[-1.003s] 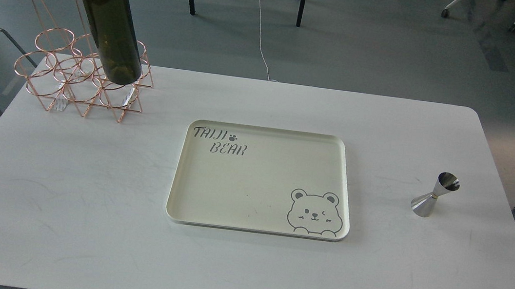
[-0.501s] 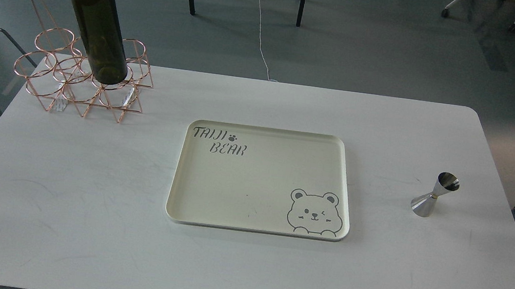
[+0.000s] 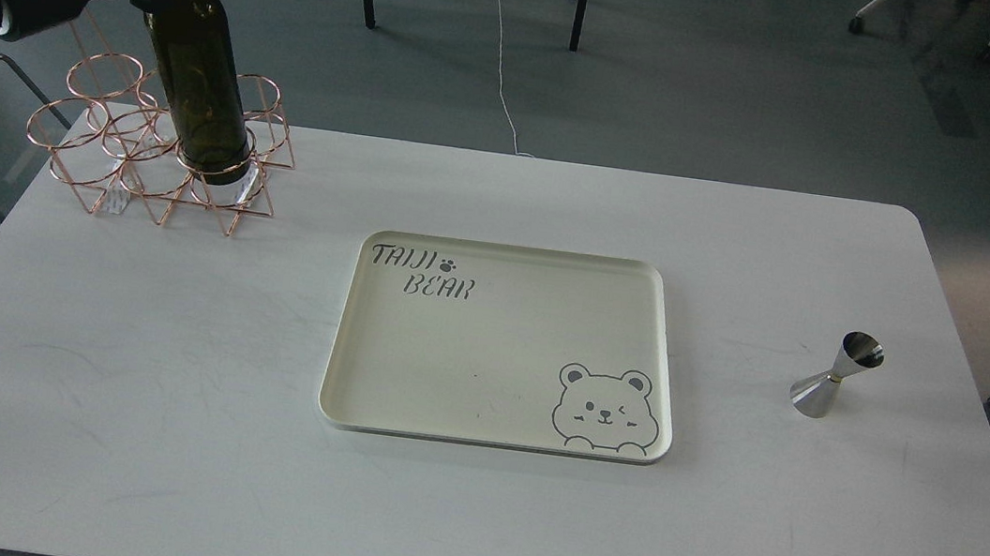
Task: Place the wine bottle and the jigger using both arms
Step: 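Lower the bottle into a slot of the copper rack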
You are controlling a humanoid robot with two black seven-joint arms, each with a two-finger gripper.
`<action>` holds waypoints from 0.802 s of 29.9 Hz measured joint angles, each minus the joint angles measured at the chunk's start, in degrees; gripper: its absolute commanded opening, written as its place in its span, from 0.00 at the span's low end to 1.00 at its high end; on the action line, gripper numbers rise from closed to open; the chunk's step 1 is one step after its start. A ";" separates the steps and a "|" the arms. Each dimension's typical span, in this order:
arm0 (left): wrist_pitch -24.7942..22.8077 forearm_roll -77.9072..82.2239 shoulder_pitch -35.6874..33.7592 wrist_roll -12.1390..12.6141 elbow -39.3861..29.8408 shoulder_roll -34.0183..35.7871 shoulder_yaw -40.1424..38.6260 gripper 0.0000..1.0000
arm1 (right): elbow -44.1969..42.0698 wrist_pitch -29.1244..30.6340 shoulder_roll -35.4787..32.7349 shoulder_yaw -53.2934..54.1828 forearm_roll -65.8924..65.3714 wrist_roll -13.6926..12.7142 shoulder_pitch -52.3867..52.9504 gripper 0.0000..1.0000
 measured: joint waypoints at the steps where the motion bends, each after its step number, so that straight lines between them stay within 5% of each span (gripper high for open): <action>1: 0.00 -0.09 0.15 -0.01 0.67 -0.40 0.40 0.18 | 0.01 0.00 0.00 0.00 0.00 0.00 0.00 0.97; 8: 0.00 -2.83 0.38 -0.76 3.69 -1.35 6.15 0.25 | 0.01 0.00 0.00 -0.05 0.00 0.00 0.00 0.97; 10: 0.13 -4.20 0.38 -0.90 4.72 -1.69 7.27 0.37 | -0.04 0.00 0.00 -0.06 0.00 0.00 -0.01 0.97; 13: 0.26 -5.30 0.38 -0.95 6.14 -2.44 7.71 0.72 | -0.05 0.02 0.00 -0.06 -0.02 0.00 -0.07 0.97; 19: 1.36 -6.17 0.27 -0.98 7.18 -3.23 7.36 0.91 | 0.01 0.02 0.01 -0.02 -0.03 0.00 -0.08 0.97; 24: 2.27 -14.91 -0.23 -1.06 7.19 -3.21 6.83 0.97 | -0.01 0.01 0.01 -0.01 -0.03 0.00 -0.09 0.97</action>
